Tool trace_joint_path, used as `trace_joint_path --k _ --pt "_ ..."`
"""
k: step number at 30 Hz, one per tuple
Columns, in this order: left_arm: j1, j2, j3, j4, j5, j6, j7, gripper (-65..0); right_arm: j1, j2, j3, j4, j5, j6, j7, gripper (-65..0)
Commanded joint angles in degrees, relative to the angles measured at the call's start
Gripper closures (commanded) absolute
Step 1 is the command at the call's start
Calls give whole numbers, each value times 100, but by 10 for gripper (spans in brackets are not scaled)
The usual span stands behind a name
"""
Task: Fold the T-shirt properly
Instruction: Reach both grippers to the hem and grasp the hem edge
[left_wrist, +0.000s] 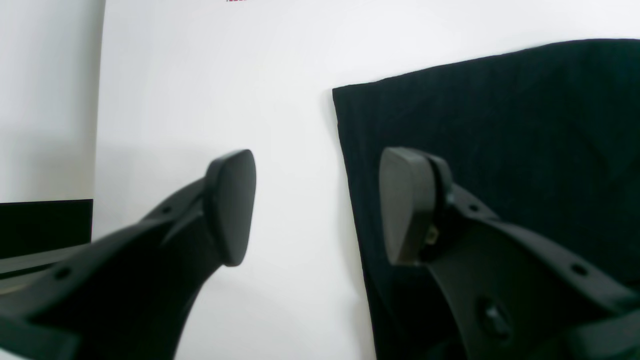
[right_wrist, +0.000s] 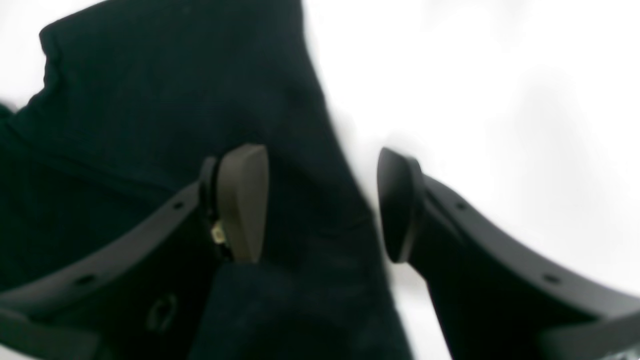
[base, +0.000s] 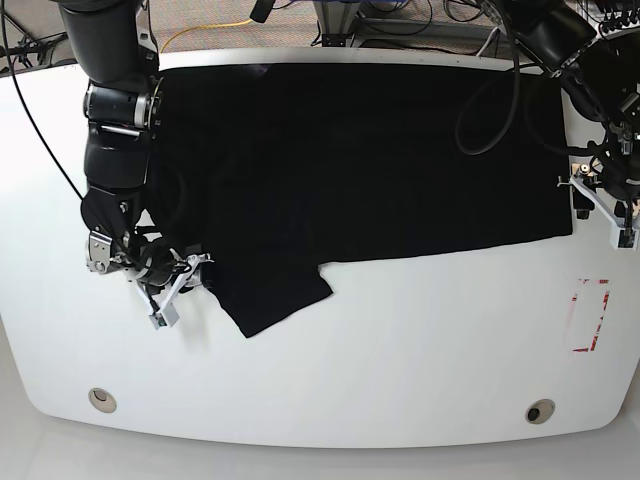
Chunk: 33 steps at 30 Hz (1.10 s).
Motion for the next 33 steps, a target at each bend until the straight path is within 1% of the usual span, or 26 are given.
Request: trace_joint_path --k 1,3,5,8,9,11,13,15,16,17,19,22,27,29,33 --pt "-78 -82 -3 90 -61 -3 -124 -367 148 83 -55 -88 63 52 225 -335" --pt "-104 -82 -3 90 -61 -3 -124 -367 131 56 -91 -88 116 52 216 -335" --pt "-113 -91 -3 63 -52 -3 -124 -369 43 -84 -178 -70 116 52 208 -335" --pt "-122 -109 6 -227 -52 -3 -159 -369 8 -172 -187 -70 63 52 208 -333" --pt "-157 -126 6 -429 -52 -3 -159 -371 -1 -190 -187 -70 63 52 208 -319" --pt "-359 -232 -11 -754 -52 -3 -203 -371 -1 -199 -187 -79 63 52 208 -263" --pt "-535 -346 -29 -1220 -52 -3 -291 -371 -1 -199 -205 -79 81 52 208 -170" --pt "-632 -425 -20 -1669 -52 1 -423 -371 -1 -199 -205 -79 72 52 208 -90" --pt "-693 -478 -3 -1924 -52 168 -590 -371 -1 -199 -205 -79 63 52 208 -57" --pt "-728 -496 -3 -2055 -52 256 -687 -371 -1 -199 -205 -79 63 52 208 -49" --pt "-887 -548 6 -2592 -52 458 -1100 -372 8 -199 -205 -79 81 52 208 -49" --pt "-1098 -671 33 -3260 -52 467 -1364 -372 8 -199 -205 -79 107 52 208 -49" --pt "-1405 -874 349 -4359 -70 493 -1839 -372 8 -199 -205 -79 107 52 208 -49" --pt "-1440 -882 384 -4570 -70 493 -2032 -372 8 -199 -205 -70 116 52 208 -49" --pt "-1449 -882 411 -4781 -61 493 -2137 -372 8 -199 -187 -70 116 52 208 -49"
